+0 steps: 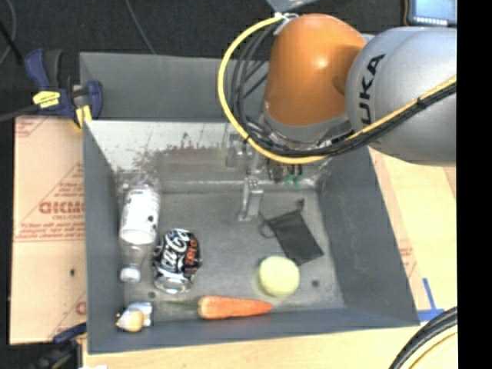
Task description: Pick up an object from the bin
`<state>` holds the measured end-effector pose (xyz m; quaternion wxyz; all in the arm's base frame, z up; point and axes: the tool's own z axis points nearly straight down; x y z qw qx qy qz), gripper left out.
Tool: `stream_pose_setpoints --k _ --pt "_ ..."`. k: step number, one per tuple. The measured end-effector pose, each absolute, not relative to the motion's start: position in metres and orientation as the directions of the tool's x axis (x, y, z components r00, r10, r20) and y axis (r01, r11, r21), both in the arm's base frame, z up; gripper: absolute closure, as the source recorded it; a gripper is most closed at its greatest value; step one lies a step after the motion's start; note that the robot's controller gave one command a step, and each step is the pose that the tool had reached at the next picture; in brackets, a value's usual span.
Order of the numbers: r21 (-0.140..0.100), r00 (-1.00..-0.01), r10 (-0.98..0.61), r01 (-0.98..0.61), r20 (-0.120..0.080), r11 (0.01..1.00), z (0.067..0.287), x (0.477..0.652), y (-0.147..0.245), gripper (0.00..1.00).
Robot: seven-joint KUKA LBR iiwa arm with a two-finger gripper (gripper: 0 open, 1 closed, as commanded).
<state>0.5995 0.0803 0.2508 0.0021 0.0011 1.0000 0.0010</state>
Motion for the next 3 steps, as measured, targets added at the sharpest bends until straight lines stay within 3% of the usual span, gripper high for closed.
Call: stream_pose_setpoints --k 1,2,3 --pt "0.002 -1.000 0.002 0.002 -0.004 1.000 0.251 0.600 0.080 0.00" --pt "0.002 -1.000 -0.015 -0.015 -0.012 1.000 0.205 0.587 0.065 0.00" --pt "0.000 -1.000 -0.023 -0.023 -0.001 1.000 0.180 0.541 0.092 0.00"
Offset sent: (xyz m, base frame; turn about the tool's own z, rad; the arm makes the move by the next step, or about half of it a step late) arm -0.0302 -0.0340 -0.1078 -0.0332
